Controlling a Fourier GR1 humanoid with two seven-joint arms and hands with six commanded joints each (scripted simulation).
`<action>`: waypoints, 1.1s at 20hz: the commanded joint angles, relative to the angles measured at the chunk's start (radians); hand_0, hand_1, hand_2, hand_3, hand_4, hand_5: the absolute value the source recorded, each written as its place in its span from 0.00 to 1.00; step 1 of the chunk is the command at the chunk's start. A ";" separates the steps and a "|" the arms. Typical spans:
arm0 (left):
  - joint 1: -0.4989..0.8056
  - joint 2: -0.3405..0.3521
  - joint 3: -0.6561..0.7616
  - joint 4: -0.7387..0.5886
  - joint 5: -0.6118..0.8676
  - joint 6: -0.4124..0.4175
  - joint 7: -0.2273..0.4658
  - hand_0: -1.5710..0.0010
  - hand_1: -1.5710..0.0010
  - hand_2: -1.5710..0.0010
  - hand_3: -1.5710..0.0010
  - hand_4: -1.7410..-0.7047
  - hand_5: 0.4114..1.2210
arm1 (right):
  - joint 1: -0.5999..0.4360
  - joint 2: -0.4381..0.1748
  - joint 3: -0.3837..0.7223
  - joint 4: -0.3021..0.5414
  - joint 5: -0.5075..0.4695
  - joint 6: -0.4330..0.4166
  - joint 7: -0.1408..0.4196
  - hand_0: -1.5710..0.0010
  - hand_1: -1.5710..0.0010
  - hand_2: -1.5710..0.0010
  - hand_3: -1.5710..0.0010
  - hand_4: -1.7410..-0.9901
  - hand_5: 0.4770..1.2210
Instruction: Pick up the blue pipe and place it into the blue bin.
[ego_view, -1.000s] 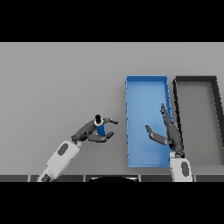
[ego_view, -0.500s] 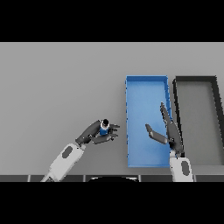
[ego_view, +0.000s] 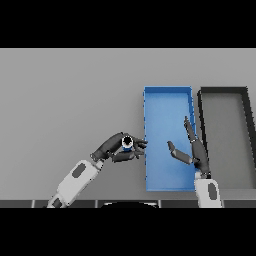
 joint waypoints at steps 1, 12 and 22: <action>0.000 0.008 -0.001 -0.013 0.003 -0.003 0.015 0.01 0.01 0.01 0.08 0.02 0.99 | -0.001 -0.001 -0.002 0.002 -0.006 0.004 0.000 1.00 1.00 1.00 1.00 0.70 0.22; -0.005 0.018 -0.009 -0.029 0.009 -0.024 0.061 0.00 0.00 0.00 0.08 0.01 1.00 | 0.062 0.032 -0.002 -0.024 -0.002 -0.030 -0.006 1.00 1.00 1.00 1.00 0.71 0.20; -0.008 0.018 -0.011 -0.041 0.003 -0.029 0.062 0.00 0.00 0.00 0.08 0.01 1.00 | -0.012 -0.126 0.013 -0.253 -0.321 0.235 0.141 1.00 1.00 1.00 1.00 0.65 0.07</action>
